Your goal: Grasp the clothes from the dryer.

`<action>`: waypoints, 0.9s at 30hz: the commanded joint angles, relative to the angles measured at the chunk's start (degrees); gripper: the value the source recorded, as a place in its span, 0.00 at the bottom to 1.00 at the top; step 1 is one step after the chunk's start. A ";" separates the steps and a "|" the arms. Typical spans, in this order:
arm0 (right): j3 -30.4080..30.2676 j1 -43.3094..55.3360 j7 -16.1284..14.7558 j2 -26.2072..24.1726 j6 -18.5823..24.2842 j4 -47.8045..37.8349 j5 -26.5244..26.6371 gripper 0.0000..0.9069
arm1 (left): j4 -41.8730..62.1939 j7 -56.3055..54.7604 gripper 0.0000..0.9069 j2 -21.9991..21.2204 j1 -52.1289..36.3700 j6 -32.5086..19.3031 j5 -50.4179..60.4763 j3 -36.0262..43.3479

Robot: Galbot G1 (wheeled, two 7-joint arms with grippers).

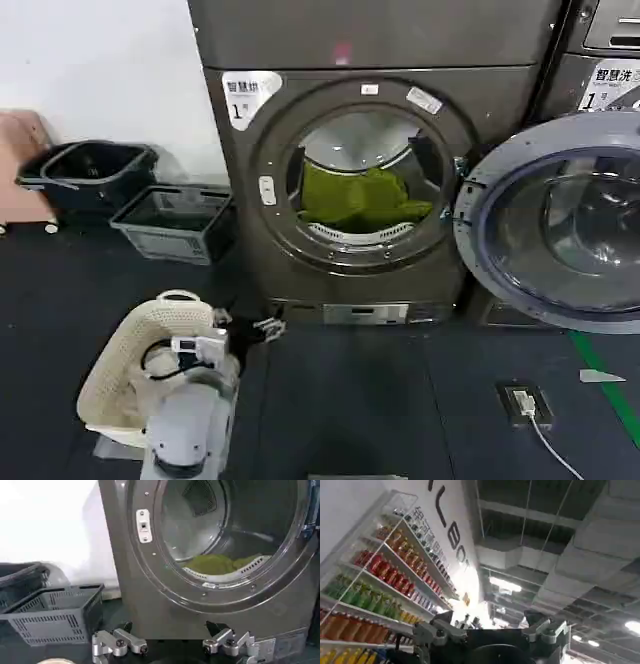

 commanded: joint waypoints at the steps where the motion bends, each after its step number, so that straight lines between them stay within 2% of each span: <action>1: -0.44 0.20 2.03 -0.11 2.35 -0.73 0.69 1.00 | -0.18 0.08 1.00 0.10 0.05 2.81 0.10 -0.03; 3: -0.75 0.09 3.46 -0.18 2.21 -1.09 0.57 1.00 | -0.30 0.11 1.00 0.17 0.11 2.81 0.08 -0.03; 27: -0.40 -0.22 6.08 -0.66 1.52 -2.26 0.60 1.00 | -0.12 0.45 1.00 -0.10 0.06 2.81 0.09 0.45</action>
